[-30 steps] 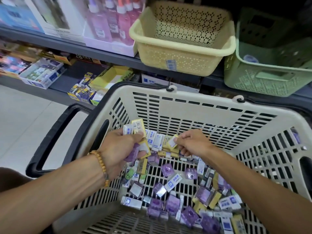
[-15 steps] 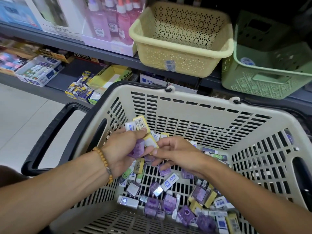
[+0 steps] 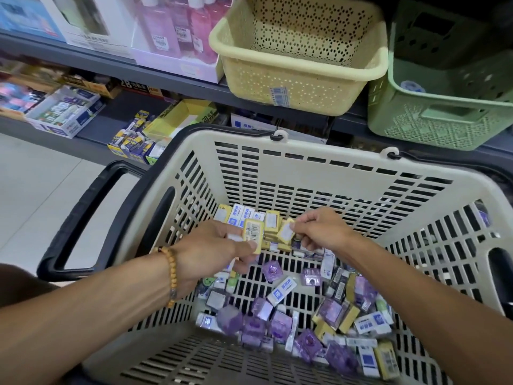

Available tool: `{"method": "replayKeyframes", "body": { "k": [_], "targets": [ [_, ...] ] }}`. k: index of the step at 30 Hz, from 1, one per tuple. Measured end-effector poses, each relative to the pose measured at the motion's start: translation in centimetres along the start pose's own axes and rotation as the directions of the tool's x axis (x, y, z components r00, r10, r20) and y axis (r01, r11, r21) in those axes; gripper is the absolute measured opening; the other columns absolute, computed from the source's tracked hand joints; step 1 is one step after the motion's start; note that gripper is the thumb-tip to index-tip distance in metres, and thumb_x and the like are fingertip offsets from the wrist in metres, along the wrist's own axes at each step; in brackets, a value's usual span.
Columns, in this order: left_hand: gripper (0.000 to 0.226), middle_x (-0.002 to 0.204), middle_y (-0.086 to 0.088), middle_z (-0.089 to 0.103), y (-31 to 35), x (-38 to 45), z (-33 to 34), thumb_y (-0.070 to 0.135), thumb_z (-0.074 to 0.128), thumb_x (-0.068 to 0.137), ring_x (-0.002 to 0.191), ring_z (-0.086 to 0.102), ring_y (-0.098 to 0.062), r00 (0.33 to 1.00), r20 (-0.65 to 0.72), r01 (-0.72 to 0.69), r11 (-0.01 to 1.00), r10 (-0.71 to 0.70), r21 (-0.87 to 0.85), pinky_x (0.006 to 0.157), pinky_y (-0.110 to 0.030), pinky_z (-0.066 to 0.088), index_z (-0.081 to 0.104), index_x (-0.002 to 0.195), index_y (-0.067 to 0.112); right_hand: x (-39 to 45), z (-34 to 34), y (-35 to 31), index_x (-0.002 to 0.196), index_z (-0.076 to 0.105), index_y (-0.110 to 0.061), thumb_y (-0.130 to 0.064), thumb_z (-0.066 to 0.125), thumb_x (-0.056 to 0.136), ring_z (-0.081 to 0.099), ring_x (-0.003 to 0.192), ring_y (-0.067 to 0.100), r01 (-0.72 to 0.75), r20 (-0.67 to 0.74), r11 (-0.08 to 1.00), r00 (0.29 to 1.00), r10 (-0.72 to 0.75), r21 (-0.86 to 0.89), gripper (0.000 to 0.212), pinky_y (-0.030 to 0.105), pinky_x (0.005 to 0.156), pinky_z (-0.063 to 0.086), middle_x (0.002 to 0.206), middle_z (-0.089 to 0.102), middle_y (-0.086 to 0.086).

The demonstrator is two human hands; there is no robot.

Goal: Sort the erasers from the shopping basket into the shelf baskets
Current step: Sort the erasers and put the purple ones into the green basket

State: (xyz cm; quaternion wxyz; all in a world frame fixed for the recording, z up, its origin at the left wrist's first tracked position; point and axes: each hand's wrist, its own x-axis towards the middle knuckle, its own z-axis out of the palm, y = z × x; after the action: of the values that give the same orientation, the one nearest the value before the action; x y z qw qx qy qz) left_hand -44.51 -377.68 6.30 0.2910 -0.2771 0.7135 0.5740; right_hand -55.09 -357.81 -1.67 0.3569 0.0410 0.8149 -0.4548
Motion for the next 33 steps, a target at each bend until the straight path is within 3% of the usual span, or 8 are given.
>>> {"method": "replayKeyframes", "body": {
  "k": [4,6,10,13,18,26,31,33],
  "targets": [
    [0.02,0.088,0.002,0.077,0.2,0.0,0.3,0.02,0.067,0.089,0.074,0.073,-0.01,0.998,0.055,-0.002,1.0,0.002,-0.01,0.105,-0.049,0.043,0.067,0.108,0.014,0.2,0.8,-0.6,0.089,0.069,-0.004,0.001,0.053,0.095,0.071,0.07,0.018,-0.023,-0.077,0.999,0.997,0.025,0.034,0.018,0.029,0.068,0.06,0.084,0.073,0.014],
    [0.032,0.091,0.0,0.077,0.2,0.2,0.5,0.019,0.066,0.09,0.076,0.073,-0.012,0.998,0.062,0.001,1.0,-0.001,-0.011,0.108,-0.049,0.04,0.062,0.12,0.007,-0.9,0.5,-1.0,0.084,0.069,-0.012,-0.01,0.054,0.097,0.068,0.069,0.015,0.041,-0.108,0.999,0.993,-0.042,-0.003,0.02,0.027,0.064,0.058,0.087,0.072,0.008],
    [0.021,0.095,-0.001,0.077,0.2,0.6,0.8,0.016,0.065,0.091,0.093,0.072,-0.019,0.993,0.121,-0.01,1.0,0.009,0.012,0.106,-0.045,0.043,0.066,0.111,0.009,-4.1,0.7,-2.4,0.092,0.073,-0.019,-0.044,0.064,0.09,0.061,0.061,0.01,0.175,0.167,0.982,0.968,-0.185,0.075,0.026,0.019,0.057,0.049,0.076,0.068,-0.002],
    [0.03,0.099,-0.005,0.076,0.1,0.9,1.1,0.015,0.066,0.09,0.093,0.072,-0.02,0.988,0.151,-0.001,1.0,0.004,-0.017,0.102,-0.043,0.048,0.061,0.119,0.008,-5.2,1.4,-2.8,0.085,0.07,-0.021,-0.041,0.068,0.087,0.06,0.06,0.008,0.221,0.273,0.975,0.939,-0.209,-0.014,0.021,0.018,0.059,0.05,0.068,0.066,-0.008],
    [0.021,0.099,-0.023,0.072,0.4,1.1,1.5,-0.009,0.052,0.091,0.086,0.071,-0.025,0.993,0.112,0.061,0.983,-0.042,-0.173,0.07,-0.032,0.059,0.061,0.108,-0.002,-4.3,-1.1,-1.0,0.083,0.069,-0.007,-0.02,0.063,0.094,0.059,0.055,0.01,0.066,0.122,0.994,0.989,-0.077,0.092,0.018,0.022,0.052,0.049,0.066,0.067,0.002],
    [0.019,0.106,-0.014,0.07,0.3,1.2,1.4,-0.004,0.059,0.09,0.089,0.072,-0.019,0.998,0.042,-0.038,0.985,0.046,-0.167,0.066,-0.02,0.057,0.064,0.107,0.003,-0.6,-1.5,1.6,0.092,0.069,-0.002,-0.01,0.058,0.097,0.065,0.057,0.014,-0.117,-0.009,0.99,0.993,0.118,0.081,0.014,0.022,0.051,0.052,0.079,0.071,0.012],
    [0.014,0.092,-0.016,0.07,0.5,1.1,1.3,-0.006,0.068,0.081,0.076,0.074,-0.02,0.993,-0.063,-0.107,0.979,0.097,-0.174,0.061,-0.018,0.057,0.07,0.093,0.001,-2.1,-1.7,0.5,0.092,0.07,-0.012,-0.025,0.057,0.098,0.068,0.065,0.012,0.001,-0.045,0.996,0.999,-0.005,-0.084,0.02,0.022,0.057,0.054,0.091,0.072,0.008],
    [0.013,0.087,-0.014,0.068,0.7,1.1,1.4,-0.006,0.07,0.08,0.071,0.073,-0.019,0.989,-0.098,-0.131,0.971,0.113,-0.198,0.06,-0.02,0.058,0.07,0.092,0.001,-3.8,-2.0,-0.3,0.099,0.07,-0.013,-0.037,0.057,0.097,0.069,0.069,0.013,0.033,0.057,0.999,0.998,-0.034,0.01,0.027,0.027,0.064,0.056,0.093,0.074,0.007]
  ]
}}
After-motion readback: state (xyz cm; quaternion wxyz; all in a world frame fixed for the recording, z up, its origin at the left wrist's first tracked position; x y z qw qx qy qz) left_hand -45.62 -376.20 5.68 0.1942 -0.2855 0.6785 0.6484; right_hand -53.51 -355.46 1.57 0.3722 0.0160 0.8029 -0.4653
